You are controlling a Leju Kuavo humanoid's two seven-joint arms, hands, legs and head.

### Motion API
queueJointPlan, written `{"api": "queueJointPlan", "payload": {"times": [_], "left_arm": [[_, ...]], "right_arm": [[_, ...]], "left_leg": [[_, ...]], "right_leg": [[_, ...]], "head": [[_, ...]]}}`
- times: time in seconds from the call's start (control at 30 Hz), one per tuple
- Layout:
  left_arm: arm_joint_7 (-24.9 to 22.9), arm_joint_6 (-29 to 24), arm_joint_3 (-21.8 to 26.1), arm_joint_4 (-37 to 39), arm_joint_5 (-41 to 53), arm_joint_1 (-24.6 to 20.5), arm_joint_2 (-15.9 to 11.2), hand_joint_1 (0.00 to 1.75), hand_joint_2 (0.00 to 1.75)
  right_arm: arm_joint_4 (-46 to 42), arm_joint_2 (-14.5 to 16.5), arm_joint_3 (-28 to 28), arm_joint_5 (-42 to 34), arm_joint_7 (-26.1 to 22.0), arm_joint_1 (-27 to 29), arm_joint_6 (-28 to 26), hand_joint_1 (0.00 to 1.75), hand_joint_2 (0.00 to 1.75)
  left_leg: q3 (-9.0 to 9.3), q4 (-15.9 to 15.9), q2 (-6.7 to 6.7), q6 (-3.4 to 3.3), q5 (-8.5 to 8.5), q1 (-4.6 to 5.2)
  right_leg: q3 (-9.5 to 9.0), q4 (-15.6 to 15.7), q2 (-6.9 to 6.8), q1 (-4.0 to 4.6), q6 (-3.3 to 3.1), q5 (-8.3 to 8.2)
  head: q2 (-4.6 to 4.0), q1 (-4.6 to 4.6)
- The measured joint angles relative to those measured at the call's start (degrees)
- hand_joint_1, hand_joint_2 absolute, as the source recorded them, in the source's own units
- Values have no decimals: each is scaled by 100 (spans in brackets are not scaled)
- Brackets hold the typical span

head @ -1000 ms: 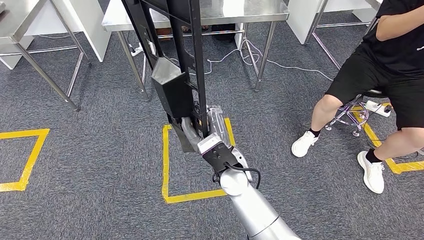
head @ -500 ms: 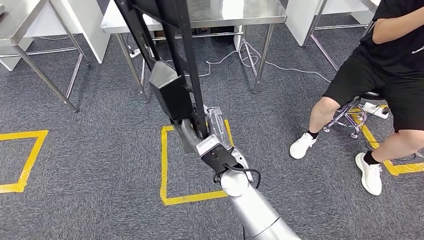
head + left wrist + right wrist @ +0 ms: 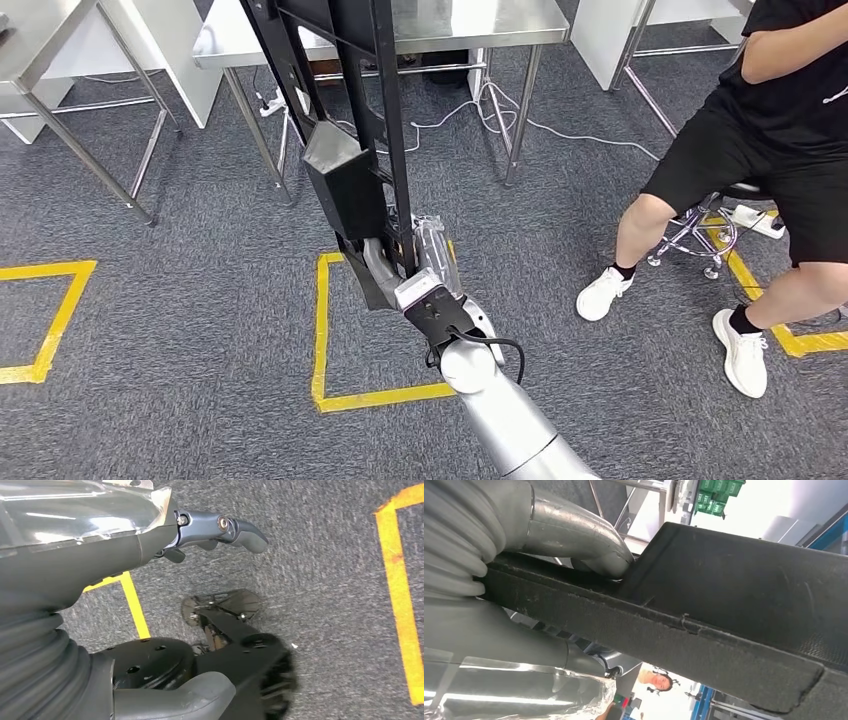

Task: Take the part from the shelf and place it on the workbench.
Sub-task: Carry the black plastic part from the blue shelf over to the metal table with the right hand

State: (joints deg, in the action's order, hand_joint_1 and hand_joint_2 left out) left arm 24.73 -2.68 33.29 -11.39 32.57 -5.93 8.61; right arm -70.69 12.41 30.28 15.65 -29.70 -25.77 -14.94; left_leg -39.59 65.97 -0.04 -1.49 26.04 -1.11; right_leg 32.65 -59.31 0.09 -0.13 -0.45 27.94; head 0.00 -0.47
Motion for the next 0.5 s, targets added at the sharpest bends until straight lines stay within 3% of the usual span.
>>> {"api": "queueJointPlan", "payload": {"times": [0.03,0.1,0.23,0.3,0.37,0.4,0.43,0.5], "left_arm": [[-2,-4,0,-1,1,-7,-3,0,175],[-3,-16,0,-2,2,-20,-7,0,175],[-4,-23,-1,-2,2,-18,3,0,175],[-4,-26,-1,-2,2,-21,9,0,175],[-5,-27,-1,-2,2,-27,13,0,175],[-5,-27,-1,-2,2,-24,14,0,175],[-7,-27,-1,-2,2,-19,15,0,175],[-11,-26,-1,-2,3,-10,21,0,175]], "right_arm": [[-1,2,0,0,-1,-6,-1,175,175],[-2,7,0,0,-1,-11,-3,175,175],[-23,32,1,2,0,-18,-13,175,175],[-31,21,3,2,-1,-33,-21,175,175],[-31,-7,3,2,-1,-16,-25,175,175],[-31,-22,3,2,0,3,-27,175,175],[-31,-34,3,2,0,14,-27,175,175],[-30,-43,4,2,0,18,-27,175,175]], "left_leg": [[157,-320,24,-89,-118,47],[297,-617,59,-198,-143,127],[490,-903,38,-193,-186,109],[609,-1015,22,-176,-205,85],[642,-1019,-9,-174,-176,82],[657,-1013,-28,-165,-152,82],[676,-1001,-48,-149,-124,79],[722,-955,-84,-93,-45,68]], "right_leg": [[-16,7,-4,18,-6,13],[-15,23,-16,8,15,30],[11,-50,-42,33,104,105],[280,-604,-29,18,103,297],[721,-1311,-22,-7,129,483],[860,-1460,-22,-23,173,475],[884,-1373,-23,-43,237,369],[622,-625,-24,-85,369,-35]], "head": [[0,13],[0,12],[0,-4],[0,5],[0,11],[0,15],[0,17],[0,25]]}}
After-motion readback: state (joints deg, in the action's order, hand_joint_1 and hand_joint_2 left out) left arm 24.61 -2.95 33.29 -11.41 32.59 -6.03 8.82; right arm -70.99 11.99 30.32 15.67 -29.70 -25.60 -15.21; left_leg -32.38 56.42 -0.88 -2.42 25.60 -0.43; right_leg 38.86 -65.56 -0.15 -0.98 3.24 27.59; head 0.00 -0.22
